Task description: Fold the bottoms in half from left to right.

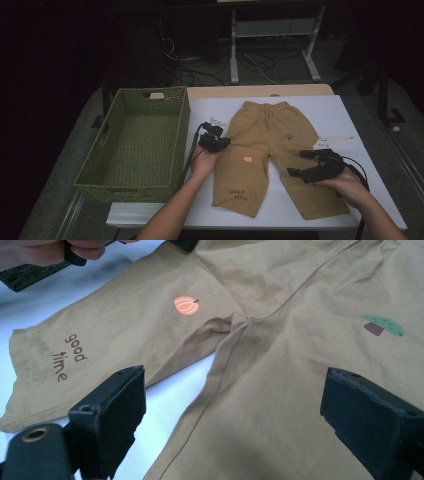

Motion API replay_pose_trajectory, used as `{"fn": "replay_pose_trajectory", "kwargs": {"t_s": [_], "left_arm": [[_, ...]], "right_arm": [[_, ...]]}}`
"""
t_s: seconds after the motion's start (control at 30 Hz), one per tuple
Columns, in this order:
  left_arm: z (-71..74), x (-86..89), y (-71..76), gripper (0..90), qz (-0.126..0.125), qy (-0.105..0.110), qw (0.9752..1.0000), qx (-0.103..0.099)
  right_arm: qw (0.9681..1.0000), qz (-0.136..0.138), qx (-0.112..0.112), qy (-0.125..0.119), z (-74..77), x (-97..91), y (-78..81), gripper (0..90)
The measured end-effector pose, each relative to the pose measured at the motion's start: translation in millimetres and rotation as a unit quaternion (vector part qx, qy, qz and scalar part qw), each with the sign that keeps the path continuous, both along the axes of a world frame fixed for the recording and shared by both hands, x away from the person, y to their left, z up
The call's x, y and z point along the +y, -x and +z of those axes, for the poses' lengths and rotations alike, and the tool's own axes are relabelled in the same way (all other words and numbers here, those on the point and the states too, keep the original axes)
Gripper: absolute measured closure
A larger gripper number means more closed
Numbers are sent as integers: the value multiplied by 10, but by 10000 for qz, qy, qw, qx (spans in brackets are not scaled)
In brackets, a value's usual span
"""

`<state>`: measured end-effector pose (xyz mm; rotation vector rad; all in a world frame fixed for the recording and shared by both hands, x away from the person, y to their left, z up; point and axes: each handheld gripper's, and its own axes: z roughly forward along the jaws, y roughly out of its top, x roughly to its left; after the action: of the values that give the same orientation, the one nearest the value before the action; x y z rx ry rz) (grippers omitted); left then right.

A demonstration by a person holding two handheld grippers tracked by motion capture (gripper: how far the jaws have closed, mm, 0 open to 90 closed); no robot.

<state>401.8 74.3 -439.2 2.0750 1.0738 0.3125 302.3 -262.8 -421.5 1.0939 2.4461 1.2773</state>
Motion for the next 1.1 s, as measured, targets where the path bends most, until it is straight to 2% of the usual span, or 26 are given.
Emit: {"fn": "replay_pose_trajectory", "kwargs": {"t_s": [0.17,0.47,0.8,1.1], "left_arm": [[73,-80,62,872,-135,-89,9996,-249],[108,-222,153,873,-419,-129,9981,-436],[71,-417,265,872,-790,-223,9953,-515],[-26,-545,347,871,-1050,-270,9930,-469]], "right_arm": [[10000,-4,10,0,-2,1,-2,114],[10000,-4,23,5,-2,4,-3,116],[10000,-10,17,-4,0,1,-3,120],[9999,-98,52,18,1,-3,-10,136]]}}
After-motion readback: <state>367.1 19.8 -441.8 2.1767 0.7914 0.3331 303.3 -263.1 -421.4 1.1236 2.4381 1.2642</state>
